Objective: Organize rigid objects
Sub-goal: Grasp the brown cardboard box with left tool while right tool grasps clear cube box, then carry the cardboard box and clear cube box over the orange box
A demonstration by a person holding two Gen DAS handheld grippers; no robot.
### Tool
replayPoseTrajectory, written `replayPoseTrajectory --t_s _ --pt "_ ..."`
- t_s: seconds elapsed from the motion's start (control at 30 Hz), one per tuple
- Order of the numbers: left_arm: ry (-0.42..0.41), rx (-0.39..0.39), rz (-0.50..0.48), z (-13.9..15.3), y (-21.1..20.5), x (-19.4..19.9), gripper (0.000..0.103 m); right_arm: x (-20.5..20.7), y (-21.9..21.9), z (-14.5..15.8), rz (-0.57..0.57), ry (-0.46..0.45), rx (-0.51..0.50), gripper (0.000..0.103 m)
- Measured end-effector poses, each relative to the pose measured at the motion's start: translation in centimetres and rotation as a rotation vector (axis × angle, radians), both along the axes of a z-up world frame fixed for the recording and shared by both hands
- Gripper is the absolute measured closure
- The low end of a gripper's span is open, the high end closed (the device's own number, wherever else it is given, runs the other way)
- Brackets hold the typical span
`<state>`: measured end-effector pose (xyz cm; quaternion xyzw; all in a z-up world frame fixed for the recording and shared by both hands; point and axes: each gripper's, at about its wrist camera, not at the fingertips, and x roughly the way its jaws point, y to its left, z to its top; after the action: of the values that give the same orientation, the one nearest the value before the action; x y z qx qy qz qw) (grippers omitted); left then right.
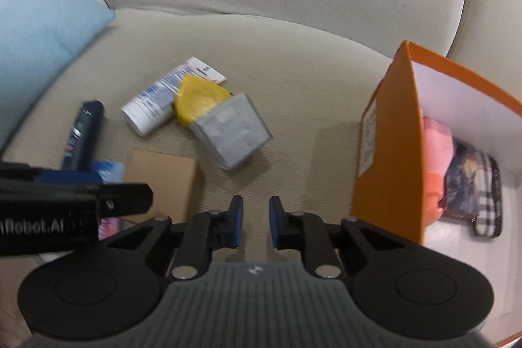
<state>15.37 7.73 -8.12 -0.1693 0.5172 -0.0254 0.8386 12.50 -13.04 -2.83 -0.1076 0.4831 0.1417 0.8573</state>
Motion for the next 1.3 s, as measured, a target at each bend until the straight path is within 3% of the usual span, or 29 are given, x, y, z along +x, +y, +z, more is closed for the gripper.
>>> replayPoseTrajectory --t_s 0.2,0.53,0.6,0.77,0.97,1.13,1.3 --pt "0.018 0.052 -0.010 -0.5 -1.6 0.5 0.024 1.4 -1.2 0.8 0.002 -0.025 0.009 0.088" --pt "0.022 0.179 -0.066 -1.5 -3.7 1.3 0.027 3.2 -1.6 2.1 0.104 -0.039 0.035 0.082" --pt "0.013 0.175 -0.072 -1.6 -3.4 1.4 0.032 3.2 -1.4 2.2 0.131 -0.043 0.029 0.078" --pt "0.013 0.192 -0.056 -1.3 -2.2 1.2 0.033 3.6 -0.3 2.4 0.221 -0.047 0.030 0.062" --pt "0.029 0.151 -0.051 -1.4 -0.5 1.7 0.033 4.6 2.1 1.9 0.377 -0.056 -0.035 0.045" --pt "0.029 0.140 -0.054 -1.5 -0.4 1.9 0.032 6.1 3.2 0.9 0.420 -0.023 -0.045 0.045" --pt "0.021 0.125 -0.050 -1.6 -0.1 1.8 0.032 6.8 3.7 0.1 0.419 0.006 -0.044 0.051"
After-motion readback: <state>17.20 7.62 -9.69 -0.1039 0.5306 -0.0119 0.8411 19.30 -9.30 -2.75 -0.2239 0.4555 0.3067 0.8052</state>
